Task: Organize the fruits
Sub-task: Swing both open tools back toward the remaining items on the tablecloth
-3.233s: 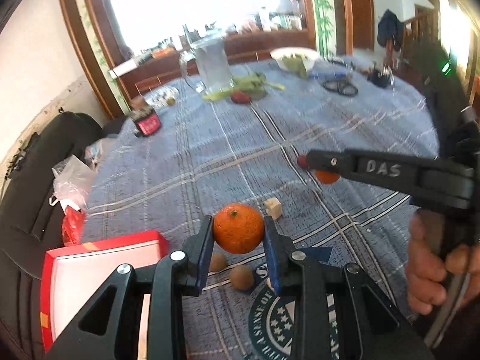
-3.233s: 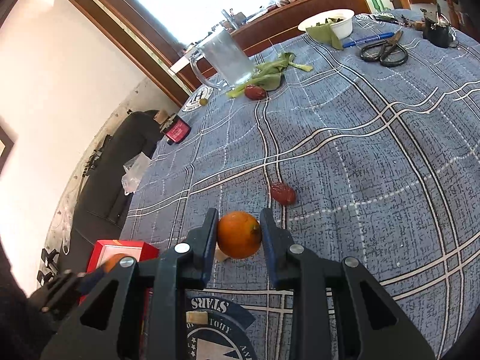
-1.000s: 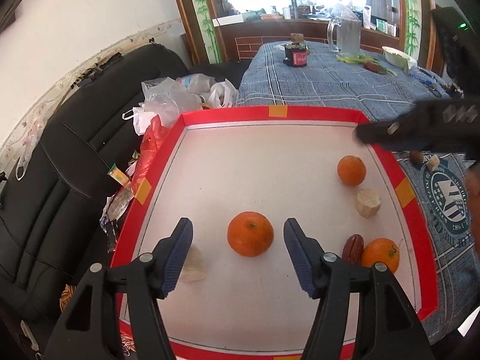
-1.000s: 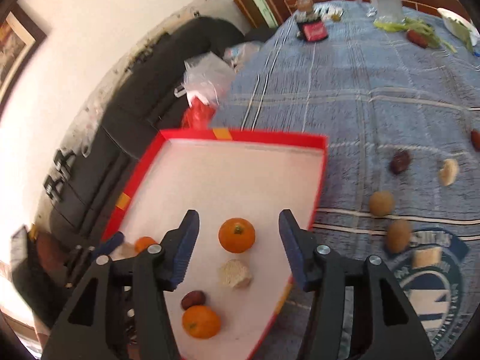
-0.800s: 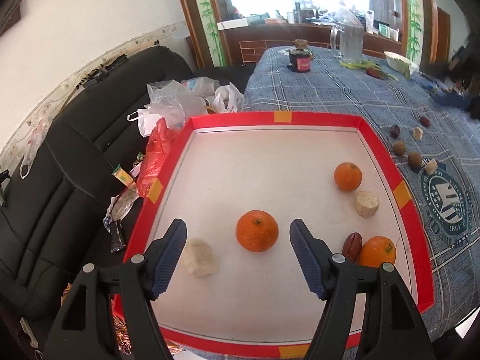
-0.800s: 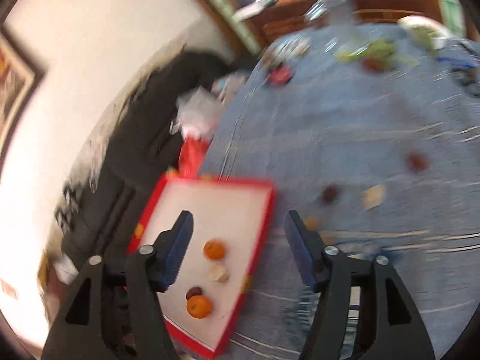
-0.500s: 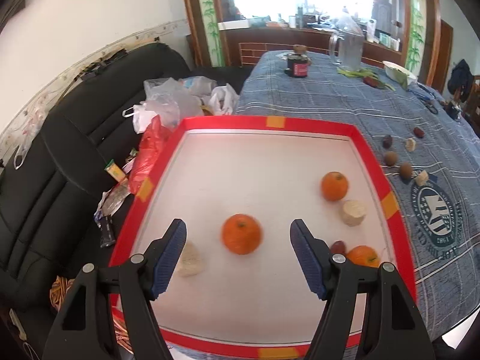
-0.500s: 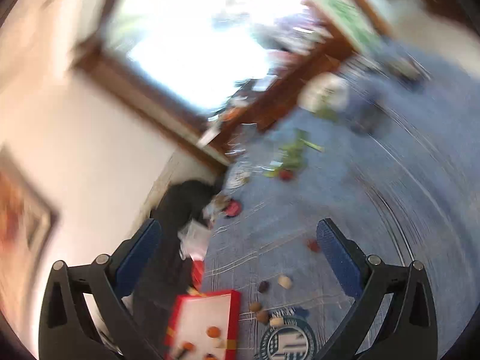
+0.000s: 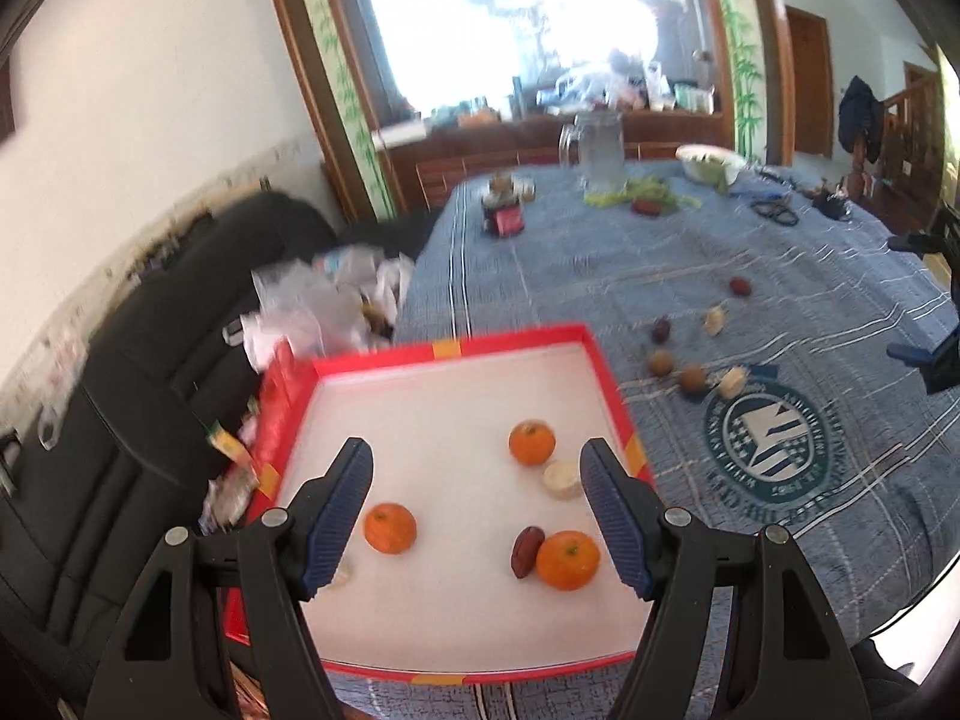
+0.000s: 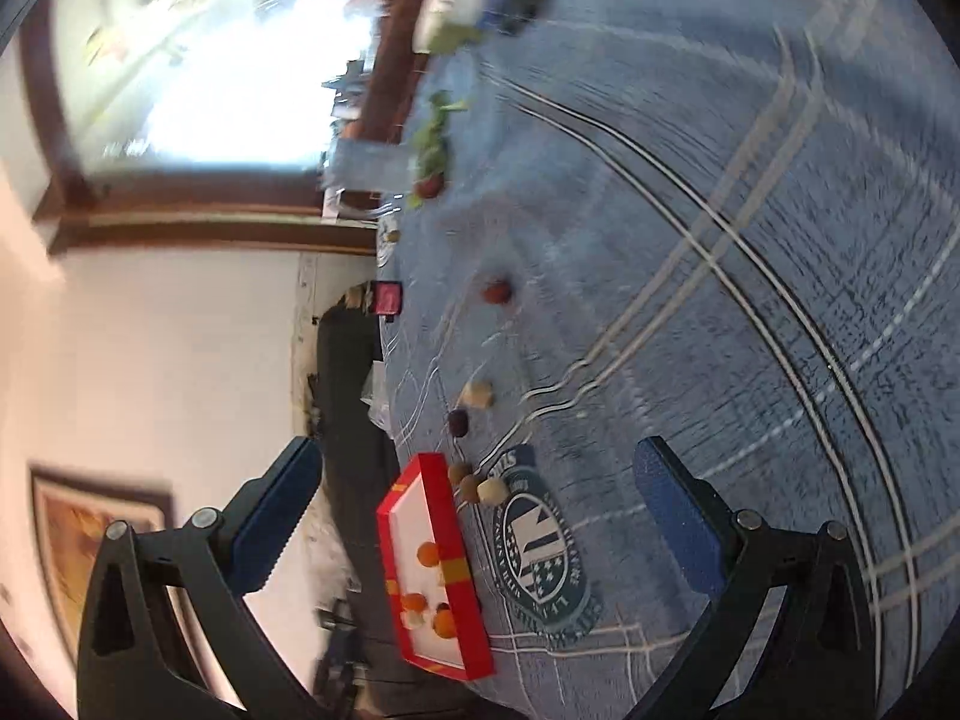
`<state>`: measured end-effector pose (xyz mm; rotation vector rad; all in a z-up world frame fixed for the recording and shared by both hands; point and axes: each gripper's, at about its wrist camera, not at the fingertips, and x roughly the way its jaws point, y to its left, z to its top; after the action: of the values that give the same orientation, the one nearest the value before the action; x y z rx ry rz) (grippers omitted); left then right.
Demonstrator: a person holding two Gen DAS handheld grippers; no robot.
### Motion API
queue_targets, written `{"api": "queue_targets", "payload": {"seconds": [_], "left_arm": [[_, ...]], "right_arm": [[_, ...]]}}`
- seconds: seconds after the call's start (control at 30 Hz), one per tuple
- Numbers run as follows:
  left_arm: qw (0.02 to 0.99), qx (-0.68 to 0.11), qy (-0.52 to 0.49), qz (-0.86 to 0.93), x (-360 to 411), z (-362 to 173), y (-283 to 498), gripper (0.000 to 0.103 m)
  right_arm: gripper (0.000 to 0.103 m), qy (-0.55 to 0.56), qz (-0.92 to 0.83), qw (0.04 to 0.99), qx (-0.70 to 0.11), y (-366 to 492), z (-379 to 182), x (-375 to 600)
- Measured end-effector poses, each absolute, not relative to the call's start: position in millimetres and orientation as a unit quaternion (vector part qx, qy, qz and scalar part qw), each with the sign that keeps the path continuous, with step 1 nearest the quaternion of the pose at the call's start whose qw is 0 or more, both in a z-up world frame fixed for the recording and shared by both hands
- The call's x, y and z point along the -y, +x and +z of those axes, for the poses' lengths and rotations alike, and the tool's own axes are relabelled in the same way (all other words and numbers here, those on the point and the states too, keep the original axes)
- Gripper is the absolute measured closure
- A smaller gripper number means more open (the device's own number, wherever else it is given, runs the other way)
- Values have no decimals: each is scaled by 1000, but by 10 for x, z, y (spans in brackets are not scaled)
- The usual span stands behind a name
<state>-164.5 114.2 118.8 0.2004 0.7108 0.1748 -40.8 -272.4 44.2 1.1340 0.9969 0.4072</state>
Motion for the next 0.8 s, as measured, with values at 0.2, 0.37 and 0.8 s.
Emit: {"api": "queue_targets", "payload": {"seconds": [0.2,0.37,0.8], "left_arm": [[950,-272,115,100,-1020,1659,-1899,31],[971,-183,122,95,-865,2326,-2055,27],[991,-80,83,61,-552,3495,-1804,0]], "right_arm": [[0,353,204,844,-349,-812,1694,2553],[0,254,205,912,-247,-1248,2661,2542],[0,82,152,974,-144,-1864,4339,2799]]}}
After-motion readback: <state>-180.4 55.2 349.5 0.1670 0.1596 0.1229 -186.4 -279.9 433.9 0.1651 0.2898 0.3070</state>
